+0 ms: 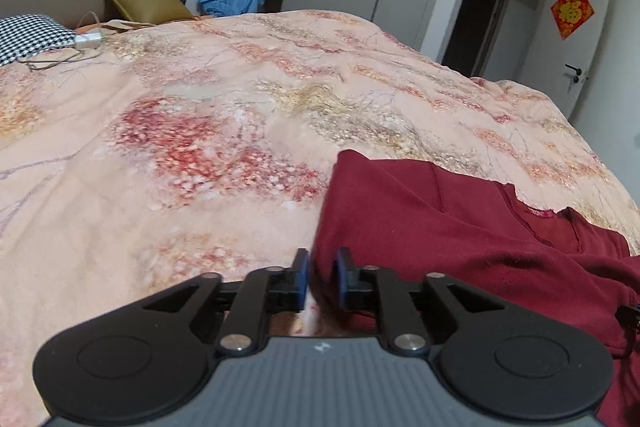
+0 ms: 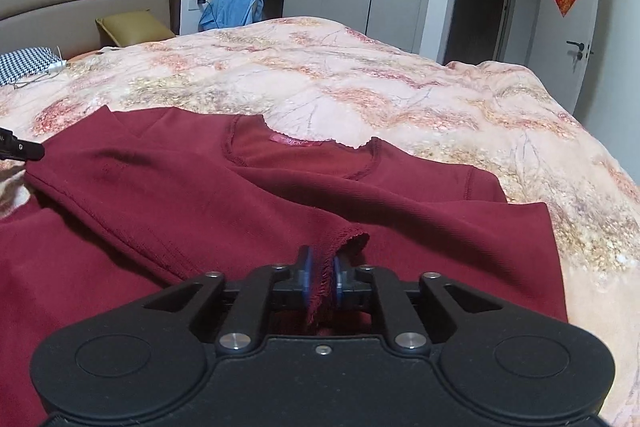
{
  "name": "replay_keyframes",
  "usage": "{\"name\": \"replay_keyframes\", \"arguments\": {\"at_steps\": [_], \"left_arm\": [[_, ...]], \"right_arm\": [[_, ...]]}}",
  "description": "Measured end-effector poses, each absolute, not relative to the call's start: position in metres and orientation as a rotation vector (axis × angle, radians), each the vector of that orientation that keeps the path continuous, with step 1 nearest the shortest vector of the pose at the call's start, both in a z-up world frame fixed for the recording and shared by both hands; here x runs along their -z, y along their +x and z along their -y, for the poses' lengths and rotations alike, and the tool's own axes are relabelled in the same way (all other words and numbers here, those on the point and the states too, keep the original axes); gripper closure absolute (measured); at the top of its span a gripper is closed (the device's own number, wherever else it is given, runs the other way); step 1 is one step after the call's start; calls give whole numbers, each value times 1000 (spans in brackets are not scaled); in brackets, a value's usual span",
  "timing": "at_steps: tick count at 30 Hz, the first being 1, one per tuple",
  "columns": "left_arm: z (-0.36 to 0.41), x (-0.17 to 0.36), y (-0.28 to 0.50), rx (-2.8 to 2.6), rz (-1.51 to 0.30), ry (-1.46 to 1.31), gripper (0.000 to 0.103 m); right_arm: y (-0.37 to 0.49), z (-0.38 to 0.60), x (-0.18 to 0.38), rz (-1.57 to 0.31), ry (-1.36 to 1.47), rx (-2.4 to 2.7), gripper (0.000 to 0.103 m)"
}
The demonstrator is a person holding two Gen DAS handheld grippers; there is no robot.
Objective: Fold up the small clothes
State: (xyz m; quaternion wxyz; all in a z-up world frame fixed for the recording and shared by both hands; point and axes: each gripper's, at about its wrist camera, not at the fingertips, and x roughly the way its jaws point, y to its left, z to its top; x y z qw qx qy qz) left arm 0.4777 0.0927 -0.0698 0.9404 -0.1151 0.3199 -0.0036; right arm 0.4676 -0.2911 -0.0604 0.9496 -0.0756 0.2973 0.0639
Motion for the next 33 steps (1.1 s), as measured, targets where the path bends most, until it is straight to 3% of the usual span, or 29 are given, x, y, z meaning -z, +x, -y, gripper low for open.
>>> {"name": "replay_keyframes", "arguments": {"at_steps": [1,2,3,5,11,13,16,25,33], "left_arm": [[-93,67,475,11,-650,-238,66],[-94,63,471,15,-643,-242,46],[-93,59,465,13,-631,-242,34],[-91,52,453,18,-615,-228,29],[-79,36,399,63,-599,-152,0],[-77,36,375,71,-607,-121,0],[-79,43,339,78,-649,-97,0],[-88,68,243,76,-744,-151,0],[-87,70,206,83,-786,-187,0]], "right_arm": [[465,293,59,-602,-143,-133,79],[461,294,56,-599,-135,-137,75],[456,296,54,-595,-129,-141,65],[442,300,49,-592,-121,-145,52],[379,315,38,-585,-107,-174,18],[354,321,36,-590,-100,-171,5],[315,332,34,-604,-81,-172,1],[226,354,41,-685,42,-117,1],[177,351,47,-712,166,-119,1]]}}
